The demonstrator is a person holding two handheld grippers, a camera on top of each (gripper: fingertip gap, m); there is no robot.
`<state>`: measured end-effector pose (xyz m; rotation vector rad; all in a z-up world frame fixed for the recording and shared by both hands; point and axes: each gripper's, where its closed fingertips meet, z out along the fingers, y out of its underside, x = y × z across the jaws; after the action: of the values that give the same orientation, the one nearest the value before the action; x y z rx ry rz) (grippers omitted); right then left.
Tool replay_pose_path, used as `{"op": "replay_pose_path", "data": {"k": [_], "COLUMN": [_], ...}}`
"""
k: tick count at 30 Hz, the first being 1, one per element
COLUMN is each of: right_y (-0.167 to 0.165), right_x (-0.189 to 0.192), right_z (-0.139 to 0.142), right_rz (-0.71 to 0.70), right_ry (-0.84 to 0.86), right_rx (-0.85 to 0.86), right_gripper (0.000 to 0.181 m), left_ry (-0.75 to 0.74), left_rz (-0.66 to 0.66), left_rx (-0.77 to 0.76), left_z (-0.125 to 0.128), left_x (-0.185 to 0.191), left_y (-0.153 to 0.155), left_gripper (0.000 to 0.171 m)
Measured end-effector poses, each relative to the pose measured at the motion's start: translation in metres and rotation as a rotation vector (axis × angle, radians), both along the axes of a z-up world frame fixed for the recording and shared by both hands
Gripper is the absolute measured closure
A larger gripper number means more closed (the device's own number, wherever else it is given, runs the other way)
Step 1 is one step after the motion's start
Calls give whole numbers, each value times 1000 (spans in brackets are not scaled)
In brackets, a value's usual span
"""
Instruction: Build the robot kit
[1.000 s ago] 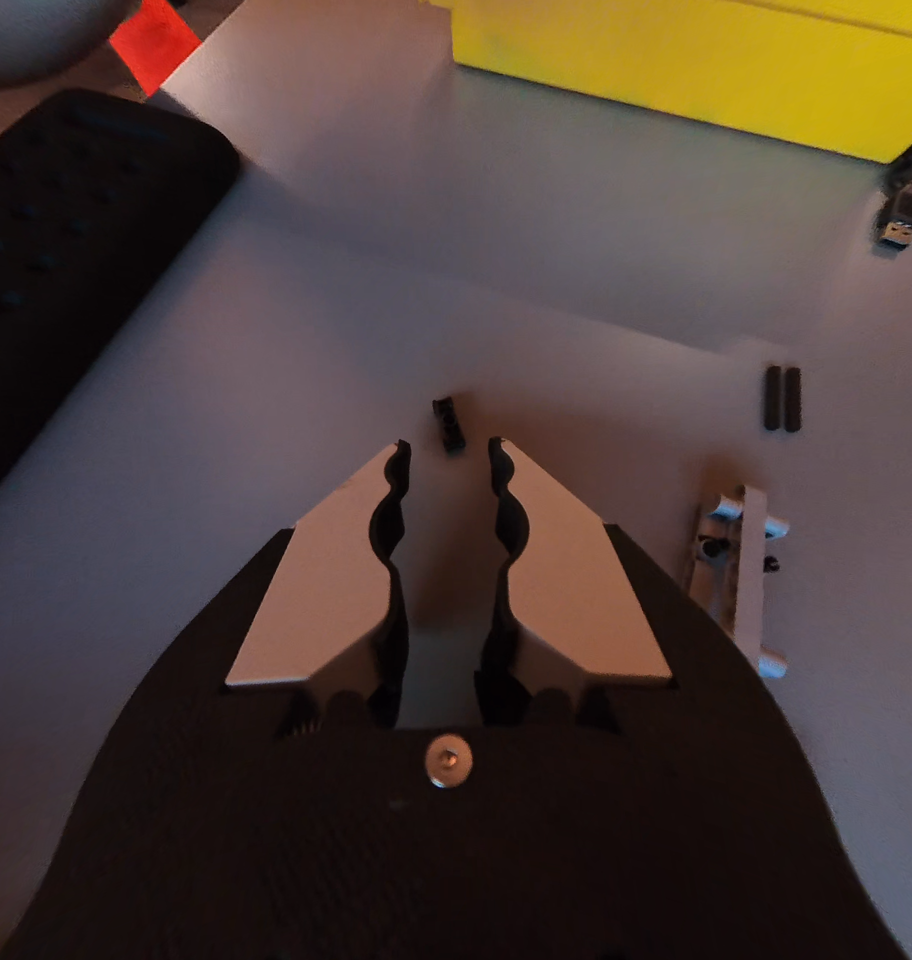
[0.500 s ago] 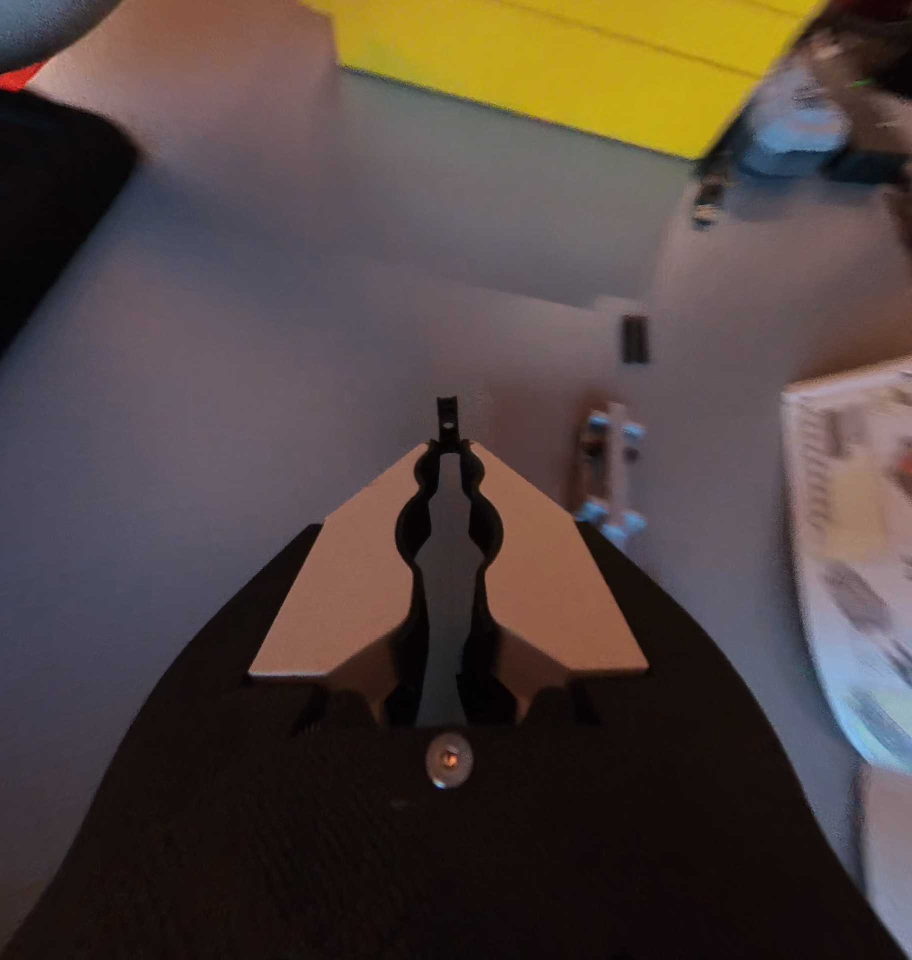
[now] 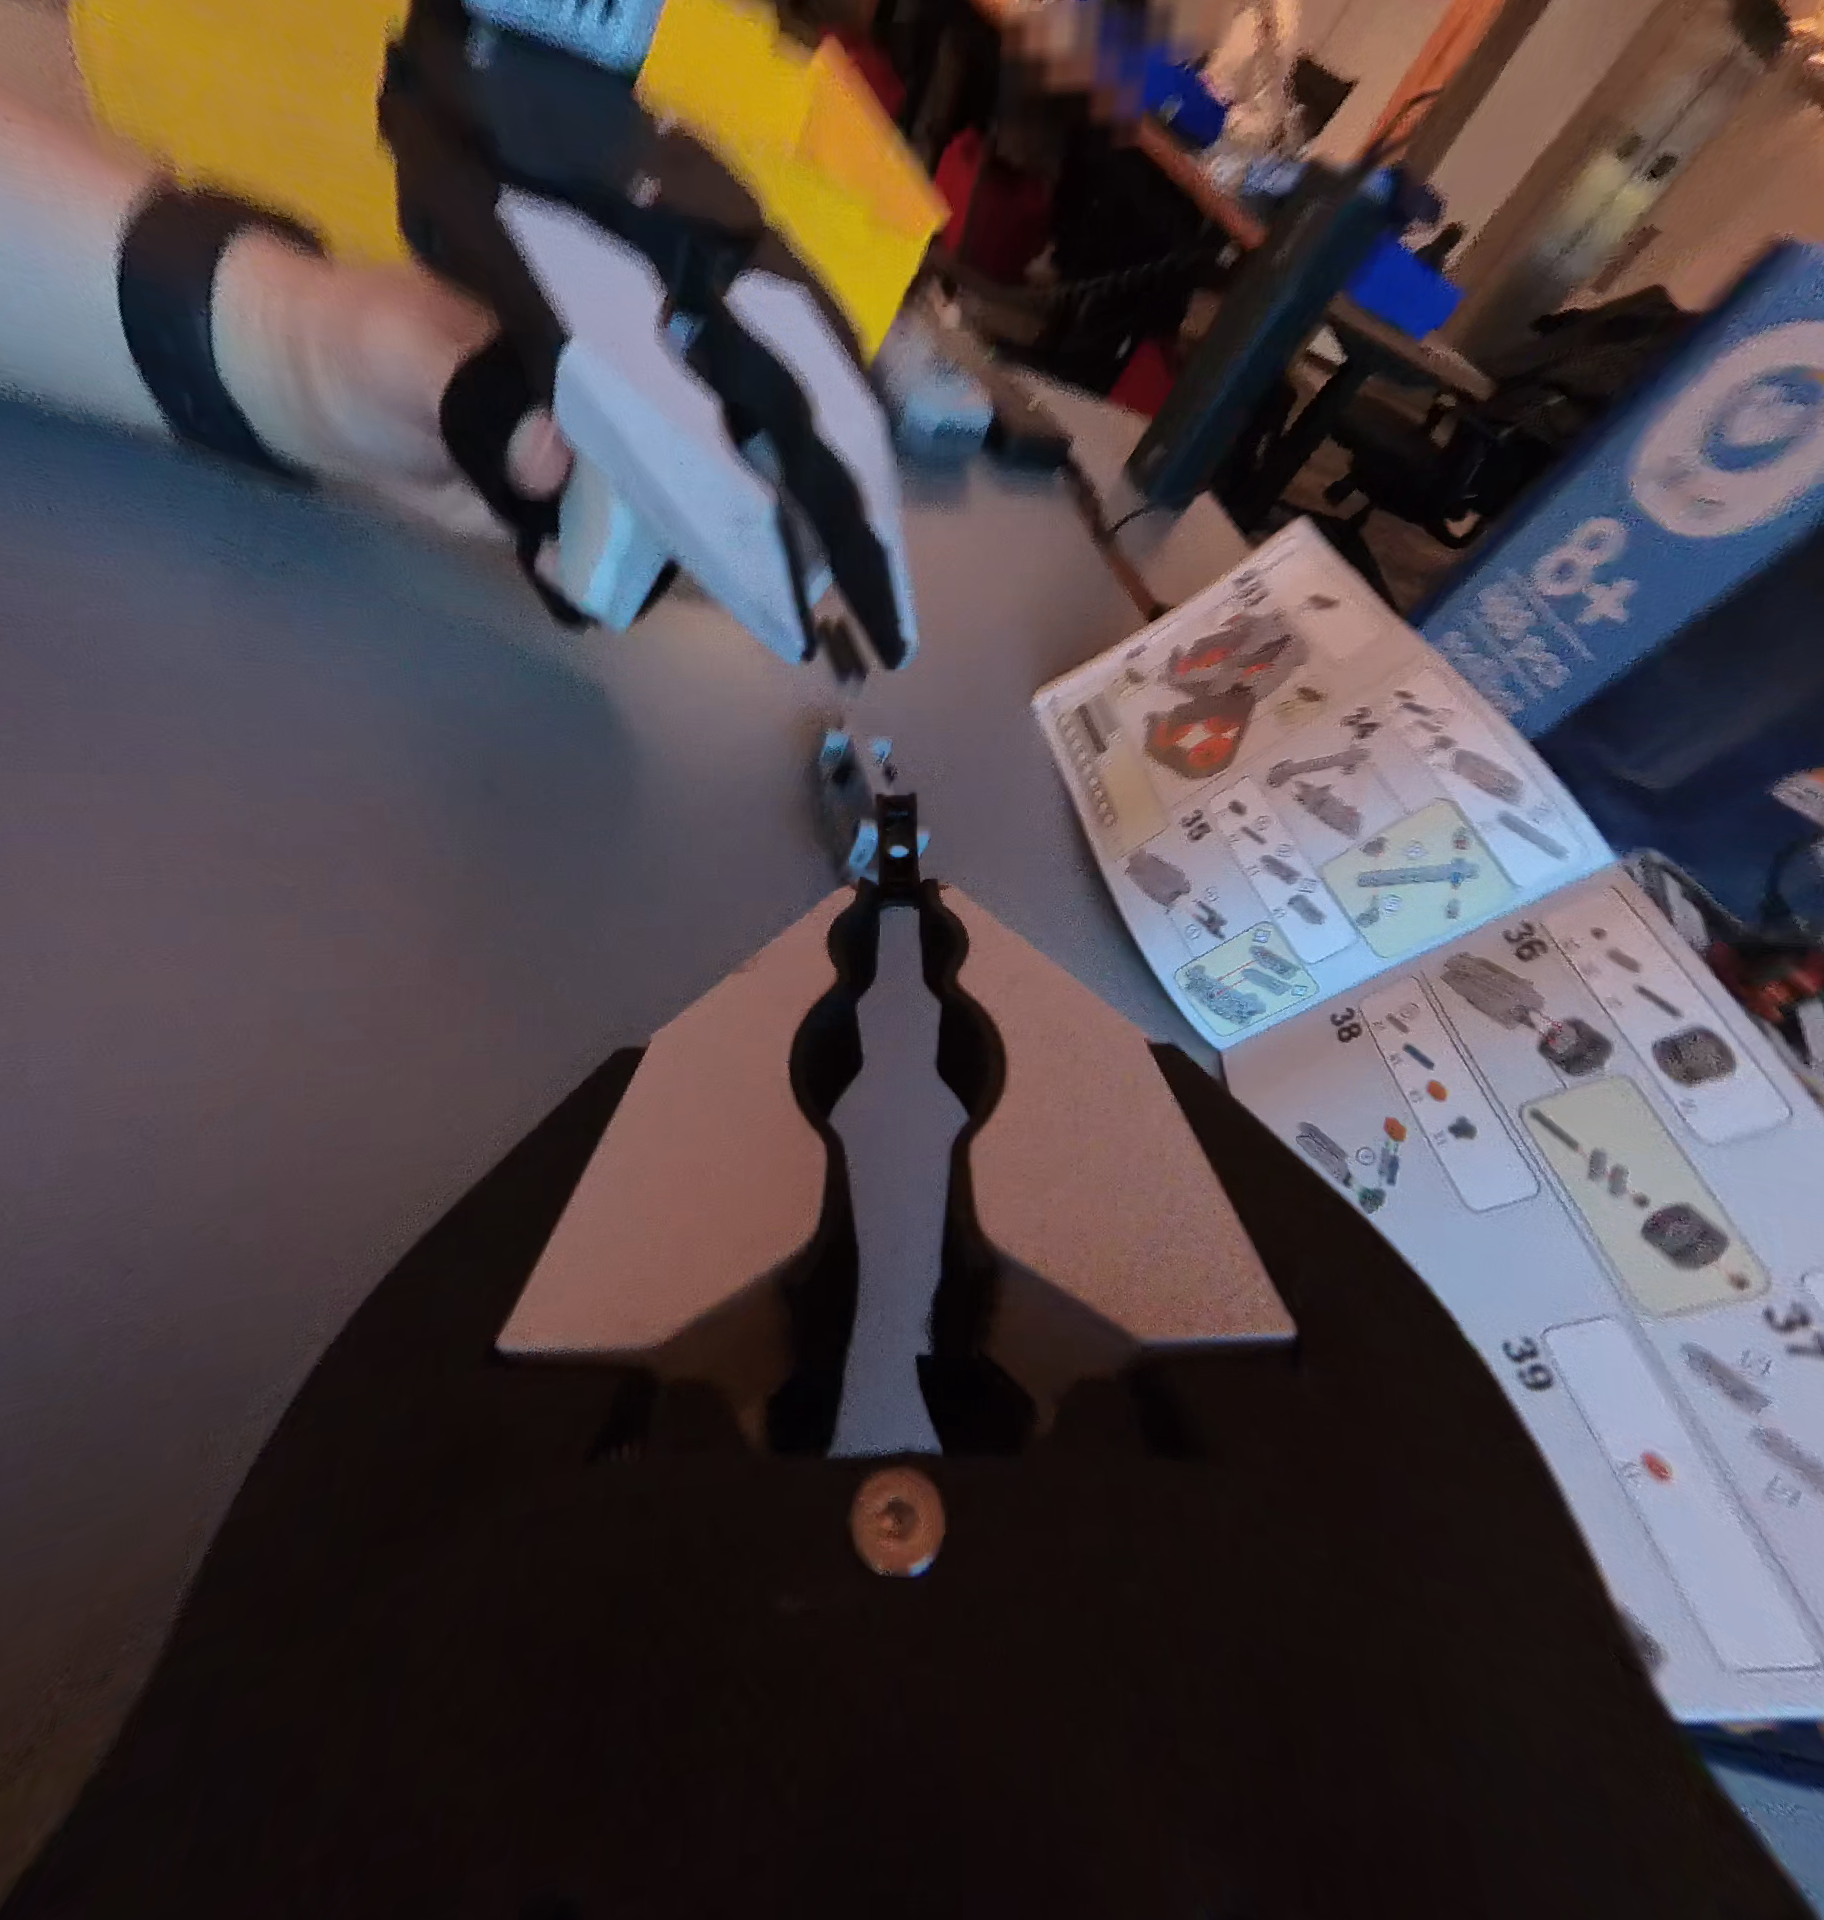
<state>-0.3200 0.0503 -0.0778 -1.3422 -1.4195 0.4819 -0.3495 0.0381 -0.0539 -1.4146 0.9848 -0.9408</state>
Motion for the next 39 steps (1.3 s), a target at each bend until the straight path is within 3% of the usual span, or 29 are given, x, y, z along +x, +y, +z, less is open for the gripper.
{"op": "replay_pose_path", "data": {"k": [3,7,9,14,23,29,39], "right_y": [0,-2,-6,-11,-20,-24,-28], "right_x": [-3,-6,-10,-10,-13,-14,-15], "right_z": [-28,-56,-56,-46,-38,-42,-52], "right_rz": [36,75,93,112,156,176,202], "right_ry": [-131,-160,-138,-61,-18,-38,-99], "right_rx": [145,107,53,-40,-24,-15,-6], "right_gripper": [174,174,174,174,174,174,174], "left_ry": [43,-1,30,310,434,458,568], "left_rz": [-45,-53,-32,8,-30,-20,-47], "left_rx": [-47,-59,-16,126,201,225,296], "left_z": [-19,-13,-14,-48,-65,-67,-83], "left_x": [10,6,2,2,9,9,13], "left_y": [-8,-8,-6,-4,-13,-12,-18], "left_gripper": [155,158,158,152,163,155,161]}}
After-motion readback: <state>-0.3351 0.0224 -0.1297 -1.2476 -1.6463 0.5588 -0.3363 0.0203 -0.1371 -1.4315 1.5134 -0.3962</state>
